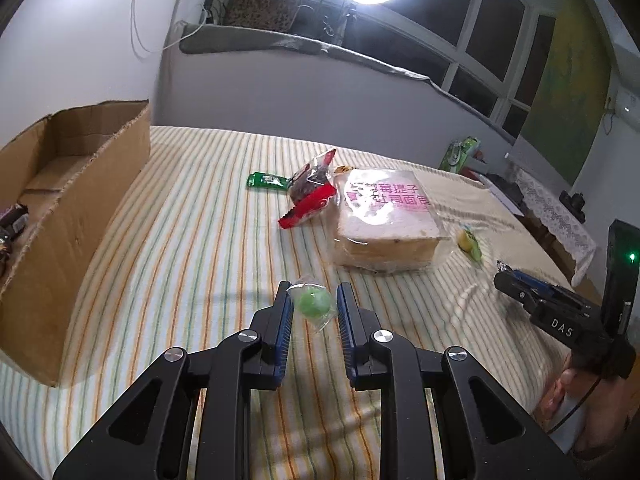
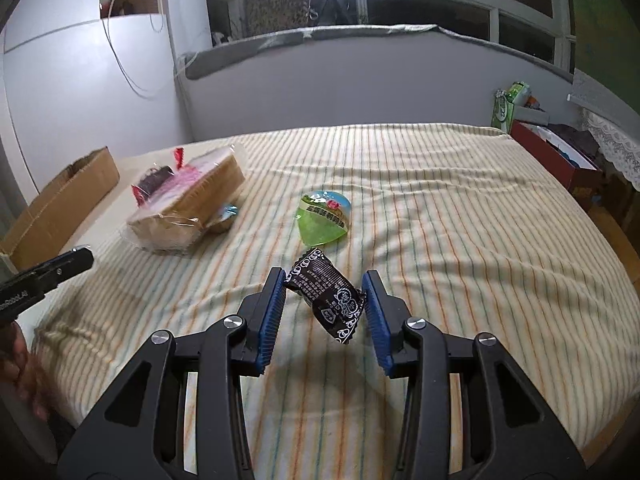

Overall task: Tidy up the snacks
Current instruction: 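Carry both candies over the cardboard box and open both tools to drop them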

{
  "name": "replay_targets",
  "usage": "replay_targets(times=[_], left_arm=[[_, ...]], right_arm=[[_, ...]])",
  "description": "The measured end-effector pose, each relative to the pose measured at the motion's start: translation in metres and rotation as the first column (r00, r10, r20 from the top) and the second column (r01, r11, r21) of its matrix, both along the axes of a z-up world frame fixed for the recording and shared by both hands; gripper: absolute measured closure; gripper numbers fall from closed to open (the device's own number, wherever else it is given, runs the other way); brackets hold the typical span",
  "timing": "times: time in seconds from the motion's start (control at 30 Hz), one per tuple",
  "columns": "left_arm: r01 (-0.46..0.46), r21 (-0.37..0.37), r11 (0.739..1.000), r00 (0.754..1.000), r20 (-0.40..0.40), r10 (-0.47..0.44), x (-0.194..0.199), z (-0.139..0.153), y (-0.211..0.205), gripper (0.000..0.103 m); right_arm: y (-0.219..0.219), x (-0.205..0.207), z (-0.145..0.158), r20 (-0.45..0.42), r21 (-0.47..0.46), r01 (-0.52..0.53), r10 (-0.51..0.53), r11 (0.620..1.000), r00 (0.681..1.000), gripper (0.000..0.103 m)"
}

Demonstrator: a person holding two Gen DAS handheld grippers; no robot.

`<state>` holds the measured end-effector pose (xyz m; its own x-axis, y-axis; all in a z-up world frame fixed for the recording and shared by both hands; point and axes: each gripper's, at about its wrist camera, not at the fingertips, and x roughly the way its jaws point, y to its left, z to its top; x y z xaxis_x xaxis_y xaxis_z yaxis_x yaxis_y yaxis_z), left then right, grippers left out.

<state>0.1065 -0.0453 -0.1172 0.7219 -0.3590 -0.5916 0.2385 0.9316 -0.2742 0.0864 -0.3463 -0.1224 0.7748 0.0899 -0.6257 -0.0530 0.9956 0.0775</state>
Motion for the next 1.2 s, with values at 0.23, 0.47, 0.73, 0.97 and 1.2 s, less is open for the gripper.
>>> replay_targets(times=[0.23, 0.47, 0.73, 0.97, 1.2], left_arm=[[0.005, 0.000, 1.000, 0.999, 0.038, -0.005, -0.012, 0.009, -0.001, 0.083], [0.018, 0.014, 1.000, 0.984, 0.176, -0.020, -0.035, 0.045, -0.007, 0.083], [0.021, 0.021, 1.000, 0.916, 0.400, -0.028, -0.075, 0.127, -0.001, 0.083], [0.010, 0.020, 1.000, 0.899, 0.437, -0.018, -0.089, 0.140, 0.012, 0.083], [0.009, 0.020, 1.000, 0.910, 0.413, -0.016, -0.087, 0.130, 0.016, 0.083]], right_arm=[[0.008, -0.017, 0.001, 0.052, 0.038, 0.011, -0.013, 0.999, 0.999, 0.062], [0.022, -0.034, 0.054, 0.164, 0.022, 0.005, -0.008, 1.000, 0.986, 0.062], [0.048, -0.072, 0.151, 0.346, -0.066, -0.014, 0.036, 0.998, 0.938, 0.062], [0.061, -0.083, 0.159, 0.353, -0.079, -0.025, 0.051, 0.997, 0.934, 0.062], [0.066, -0.073, 0.147, 0.319, -0.078, -0.041, 0.064, 0.996, 0.945, 0.062]])
